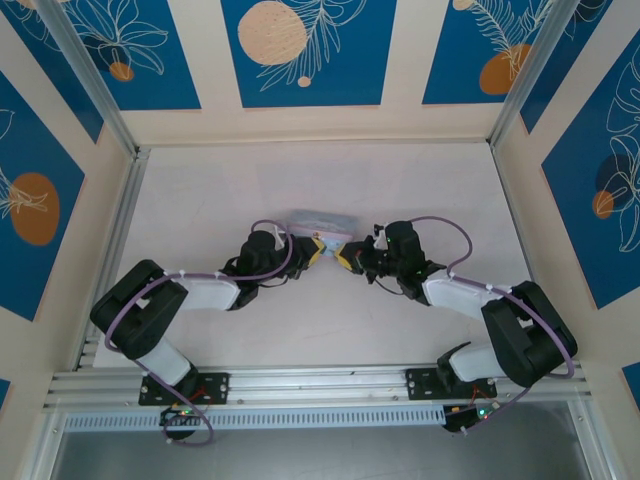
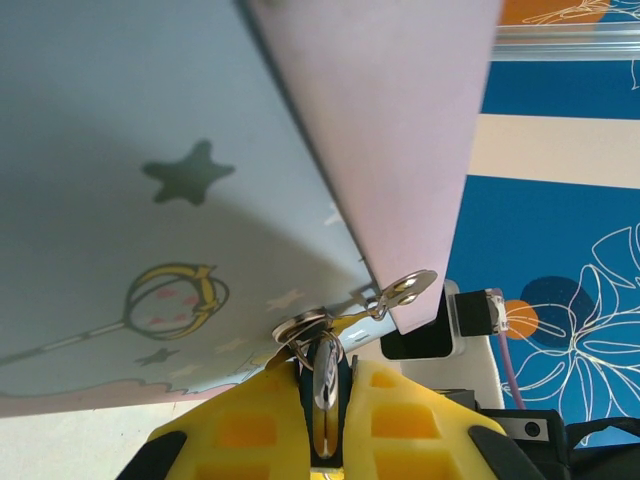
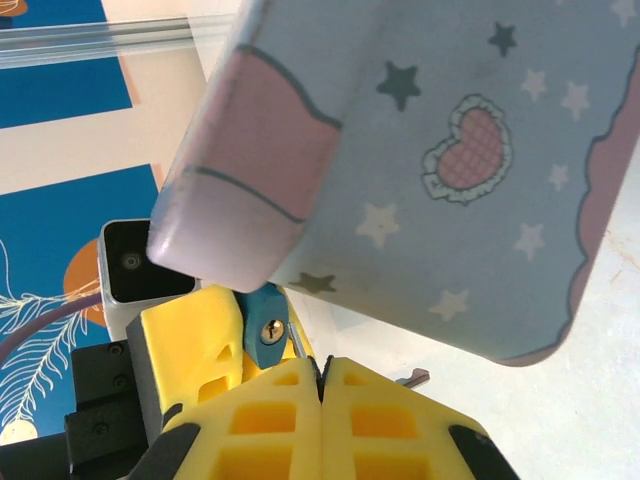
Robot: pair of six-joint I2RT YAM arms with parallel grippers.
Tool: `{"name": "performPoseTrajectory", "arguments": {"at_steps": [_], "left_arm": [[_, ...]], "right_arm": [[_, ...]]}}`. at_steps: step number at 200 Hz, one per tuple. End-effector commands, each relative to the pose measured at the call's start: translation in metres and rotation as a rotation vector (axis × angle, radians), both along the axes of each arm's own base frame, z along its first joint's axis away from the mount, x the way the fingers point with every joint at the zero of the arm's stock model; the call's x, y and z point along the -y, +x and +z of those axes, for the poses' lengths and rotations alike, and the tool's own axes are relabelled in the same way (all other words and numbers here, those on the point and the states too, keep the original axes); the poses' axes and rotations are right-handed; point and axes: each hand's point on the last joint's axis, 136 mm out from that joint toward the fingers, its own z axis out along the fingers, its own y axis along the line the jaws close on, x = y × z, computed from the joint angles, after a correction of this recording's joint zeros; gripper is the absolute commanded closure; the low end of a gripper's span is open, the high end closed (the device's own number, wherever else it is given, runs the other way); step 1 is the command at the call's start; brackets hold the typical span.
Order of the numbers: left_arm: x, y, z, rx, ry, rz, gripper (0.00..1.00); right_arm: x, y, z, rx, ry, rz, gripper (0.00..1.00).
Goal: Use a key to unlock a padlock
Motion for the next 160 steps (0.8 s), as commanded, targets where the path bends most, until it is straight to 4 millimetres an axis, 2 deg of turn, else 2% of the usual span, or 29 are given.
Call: {"name": "performPoseTrajectory", "arguments": {"at_steps": [1, 99, 160], "left_arm": [[0.003, 0.001, 0.022, 0.055, -0.042, -0.002, 1.0], [0.002, 0.0, 0.022, 0.057, -0.039, -0.003, 1.0], [0.002, -0.001, 0.019, 0.055, -0.036, -0.002, 1.0]], "right_arm": [[0.001, -0.001, -0.002, 0.013, -0.02, 0.005, 1.0], [-0.015, 0.01, 0.008, 0.03, -0.002, 0.023, 1.0], [-0.014, 0.01, 0.012, 0.038, -0.009, 0.023, 1.0]]}}
